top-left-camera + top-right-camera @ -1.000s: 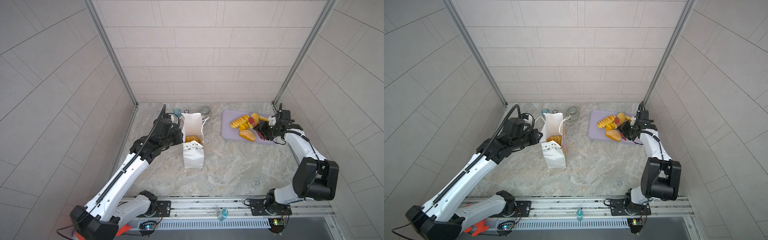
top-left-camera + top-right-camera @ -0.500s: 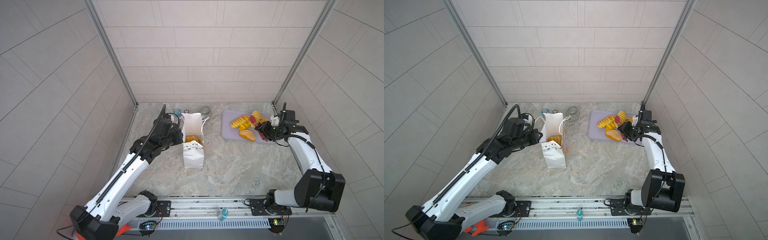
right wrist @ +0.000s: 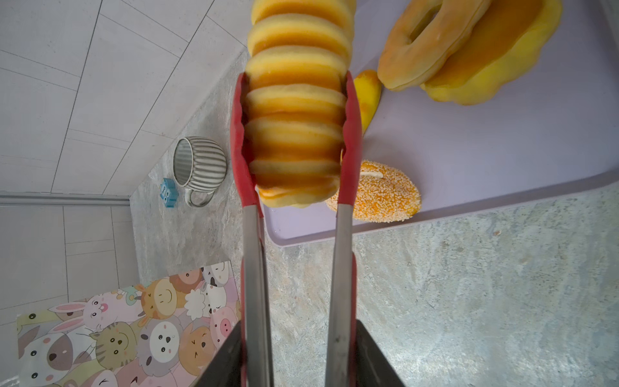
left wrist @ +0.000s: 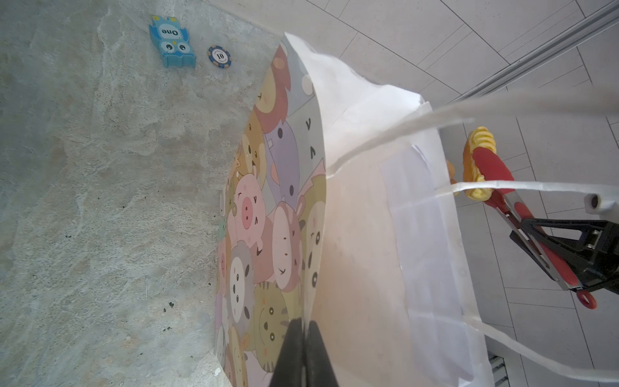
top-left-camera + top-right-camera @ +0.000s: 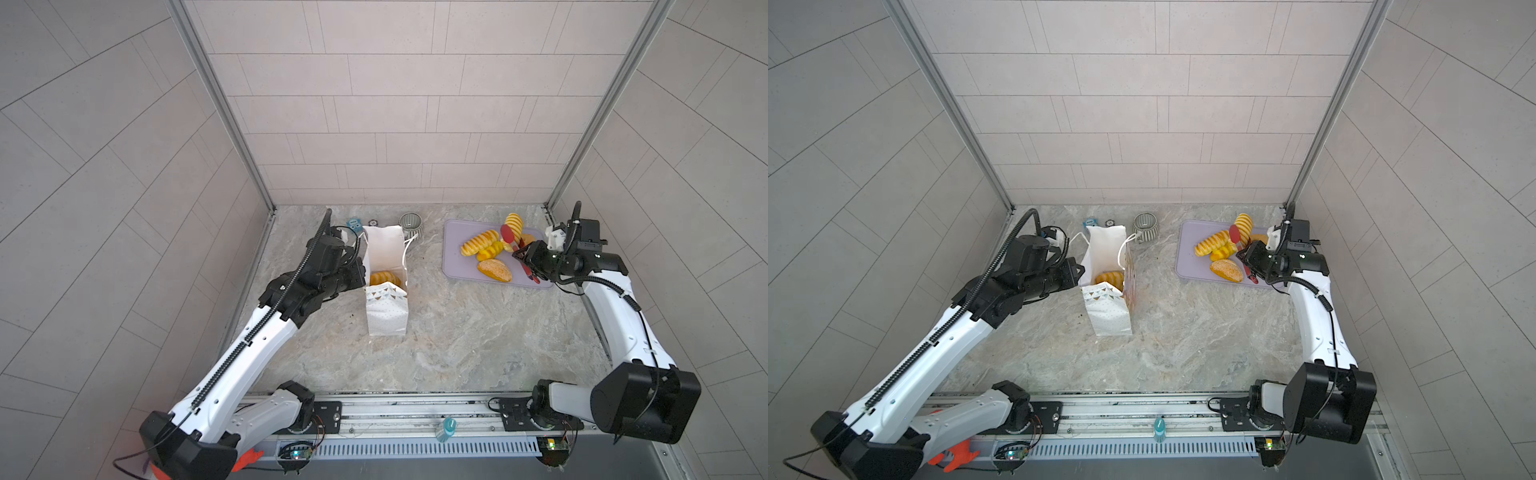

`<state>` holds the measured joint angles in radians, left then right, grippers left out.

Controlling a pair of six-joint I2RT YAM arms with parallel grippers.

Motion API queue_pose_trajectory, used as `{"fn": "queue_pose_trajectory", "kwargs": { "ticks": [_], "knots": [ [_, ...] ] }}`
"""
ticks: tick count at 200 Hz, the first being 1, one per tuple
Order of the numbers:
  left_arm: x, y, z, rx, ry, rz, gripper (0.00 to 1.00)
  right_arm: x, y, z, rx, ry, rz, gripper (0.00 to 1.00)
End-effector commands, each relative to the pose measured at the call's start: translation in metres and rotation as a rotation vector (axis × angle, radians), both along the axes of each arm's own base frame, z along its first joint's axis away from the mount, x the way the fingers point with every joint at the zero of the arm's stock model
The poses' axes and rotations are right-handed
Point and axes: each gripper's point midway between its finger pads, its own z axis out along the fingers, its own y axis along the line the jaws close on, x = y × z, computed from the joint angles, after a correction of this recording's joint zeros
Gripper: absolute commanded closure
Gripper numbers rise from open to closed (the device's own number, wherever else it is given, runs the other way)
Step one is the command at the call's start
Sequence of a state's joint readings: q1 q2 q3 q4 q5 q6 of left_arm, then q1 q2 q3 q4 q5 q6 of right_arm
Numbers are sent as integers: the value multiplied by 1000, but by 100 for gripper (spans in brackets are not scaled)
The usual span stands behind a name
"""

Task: Place the fake bread into the paper bag
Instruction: 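Lift the bread in the tongs and carry it over the paper bag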

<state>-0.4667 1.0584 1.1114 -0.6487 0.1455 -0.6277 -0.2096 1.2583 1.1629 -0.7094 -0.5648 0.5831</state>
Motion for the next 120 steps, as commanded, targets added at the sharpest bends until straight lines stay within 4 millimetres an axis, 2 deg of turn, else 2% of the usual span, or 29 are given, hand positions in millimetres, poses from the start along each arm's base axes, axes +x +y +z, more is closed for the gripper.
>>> {"fn": "queue_pose_trajectory", "kwargs": {
  "ticks": [1, 40, 120],
  "knots": [
    [-6, 8, -8, 46, 41, 9, 95, -2, 16, 40, -17, -111, 60, 55],
    [-5, 9, -8, 44, 42, 15, 95, -7, 49, 85, -92, -244, 138, 55],
    [-5, 10, -5, 39, 36, 28, 95, -38, 124, 169, -121, -430, 366, 54]
  ]
}}
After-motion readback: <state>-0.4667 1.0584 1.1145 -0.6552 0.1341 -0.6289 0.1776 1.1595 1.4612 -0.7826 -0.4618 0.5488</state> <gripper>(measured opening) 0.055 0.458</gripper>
